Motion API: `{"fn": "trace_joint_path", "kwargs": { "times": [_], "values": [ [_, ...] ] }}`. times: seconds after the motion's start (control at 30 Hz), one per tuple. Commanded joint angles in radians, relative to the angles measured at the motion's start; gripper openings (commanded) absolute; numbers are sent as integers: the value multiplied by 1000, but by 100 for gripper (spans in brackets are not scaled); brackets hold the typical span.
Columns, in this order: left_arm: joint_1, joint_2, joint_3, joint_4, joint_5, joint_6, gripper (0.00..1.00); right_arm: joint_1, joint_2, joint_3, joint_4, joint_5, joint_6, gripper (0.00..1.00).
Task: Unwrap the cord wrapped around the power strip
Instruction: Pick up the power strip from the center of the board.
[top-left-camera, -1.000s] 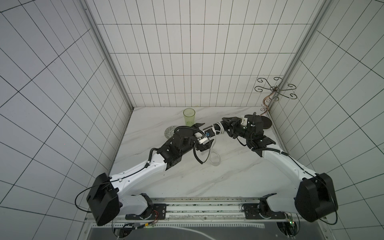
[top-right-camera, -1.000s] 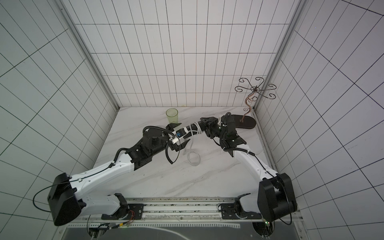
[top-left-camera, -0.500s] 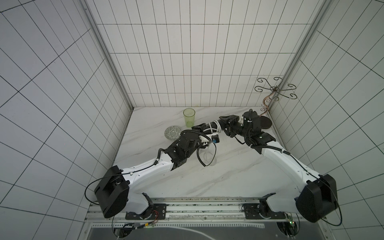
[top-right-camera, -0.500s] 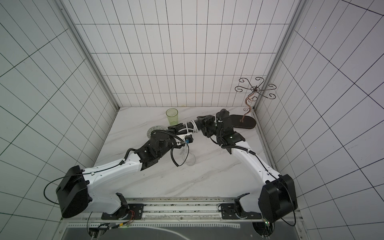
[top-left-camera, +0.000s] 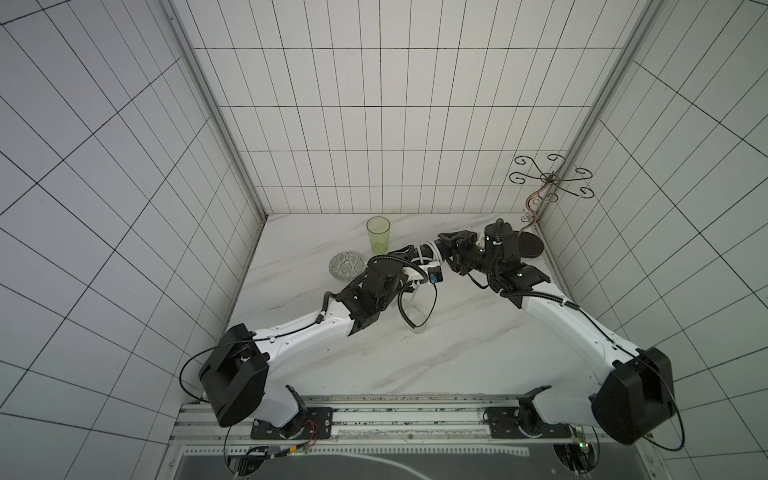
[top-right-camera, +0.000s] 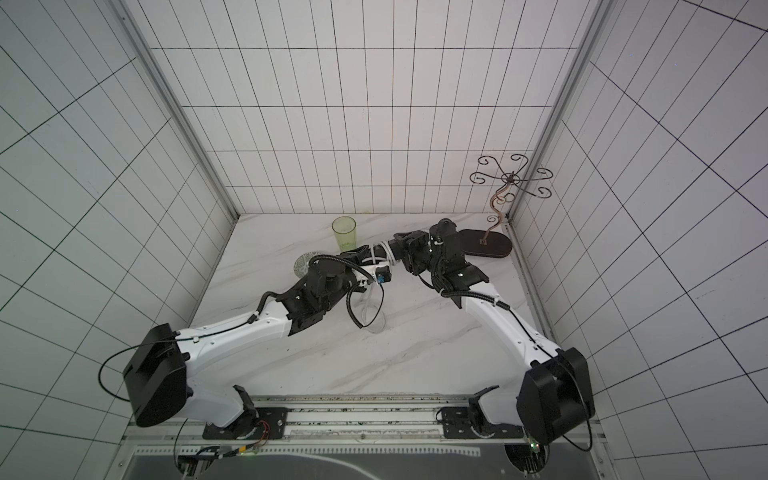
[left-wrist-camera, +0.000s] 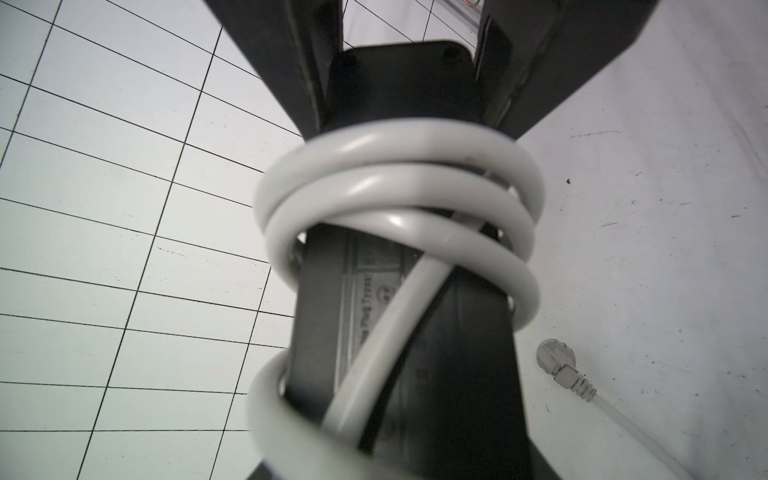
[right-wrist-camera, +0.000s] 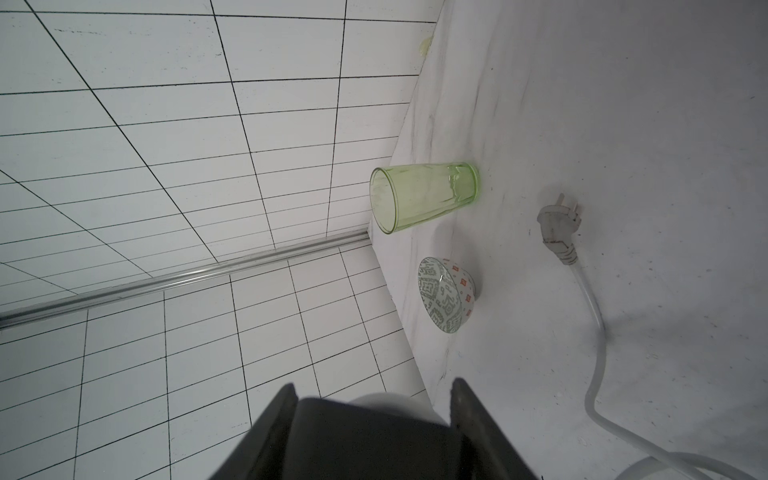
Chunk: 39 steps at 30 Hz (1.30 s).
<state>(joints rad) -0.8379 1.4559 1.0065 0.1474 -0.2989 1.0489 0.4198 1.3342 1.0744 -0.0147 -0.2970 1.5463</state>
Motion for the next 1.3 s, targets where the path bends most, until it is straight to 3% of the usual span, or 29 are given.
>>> {"fn": "trace_joint_path", "kwargs": {
  "times": [0.0, 0.03, 0.1, 0.2, 0.27, 0.4, 0.5, 0.6, 0.77, 0.87, 0.97, 1.1, 1.27],
  "values": [
    [-4, -9, 37, 8, 4, 35, 30, 17, -4, 136, 19, -20, 64, 0],
    [-3, -14, 40, 2, 13, 32, 24, 17, -4, 136, 20, -20, 63, 0],
    [-3, -27, 45, -12, 33, 18, 1, 17, -5, 136, 24, -19, 49, 0],
    [-3, -40, 52, -22, 48, -5, 0, 17, -13, 140, 20, -16, 17, 30],
    [-4, -49, 51, -15, 52, -27, 0, 17, -22, 139, 19, -13, -10, 42],
    [6, -72, 53, -2, 68, -100, 0, 17, -41, 142, 15, -13, -63, 75],
    [19, -88, 53, -1, 83, -145, 0, 16, -56, 156, -1, 0, -108, 90],
    [29, -99, 49, -5, 96, -175, 0, 7, -69, 186, -32, 14, -162, 99],
    [52, -119, 55, -24, 121, -235, 0, -54, -121, 246, -130, 53, -330, 99],
    [79, -137, 69, -41, 153, -292, 0, -108, -189, 244, -143, 76, -529, 98],
    [121, -155, 100, -54, 209, -376, 0, -109, -242, 218, -164, 118, -798, 88],
    [159, -161, 137, -69, 254, -442, 0, -49, -304, 42, -119, 61, -1122, 78],
    [162, -156, 175, -117, 241, -473, 0, 79, -360, -192, 41, -91, -1266, 67]
  ]
}}
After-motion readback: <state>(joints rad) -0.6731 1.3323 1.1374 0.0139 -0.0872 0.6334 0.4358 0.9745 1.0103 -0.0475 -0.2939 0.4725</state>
